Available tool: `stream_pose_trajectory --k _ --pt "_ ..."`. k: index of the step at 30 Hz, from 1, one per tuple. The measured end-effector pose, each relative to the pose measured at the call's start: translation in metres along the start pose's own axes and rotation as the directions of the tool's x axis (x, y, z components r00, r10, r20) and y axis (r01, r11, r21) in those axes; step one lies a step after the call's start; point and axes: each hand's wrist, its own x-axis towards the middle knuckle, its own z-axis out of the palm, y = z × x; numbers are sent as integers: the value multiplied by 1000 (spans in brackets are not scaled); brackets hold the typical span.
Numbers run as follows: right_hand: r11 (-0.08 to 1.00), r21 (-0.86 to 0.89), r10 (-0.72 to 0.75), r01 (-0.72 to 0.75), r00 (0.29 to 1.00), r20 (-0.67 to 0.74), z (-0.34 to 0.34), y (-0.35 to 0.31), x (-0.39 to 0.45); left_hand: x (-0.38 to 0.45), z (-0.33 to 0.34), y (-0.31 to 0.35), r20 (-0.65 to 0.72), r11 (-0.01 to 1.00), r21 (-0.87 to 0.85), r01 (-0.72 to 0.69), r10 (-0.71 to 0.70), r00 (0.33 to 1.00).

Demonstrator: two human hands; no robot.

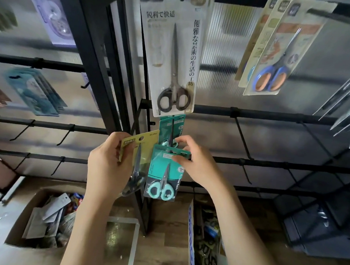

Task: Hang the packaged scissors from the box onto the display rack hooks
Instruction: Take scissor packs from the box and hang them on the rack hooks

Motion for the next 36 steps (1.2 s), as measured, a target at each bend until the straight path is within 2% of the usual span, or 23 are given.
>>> stream_pose_trajectory --k 15,29,36 --pt "1000 -19 -5 6 997 76 -15 -1 5 4 2 -3 -7 995 94 -25 26 1000" --pt "999 38 28 -32 994 105 -12 -3 5 3 -1 -2 1 998 67 -17 17 1000" --pt "998 -62 -16 20 998 54 -7 1 7 4 -1 1 20 998 58 -31 30 999"
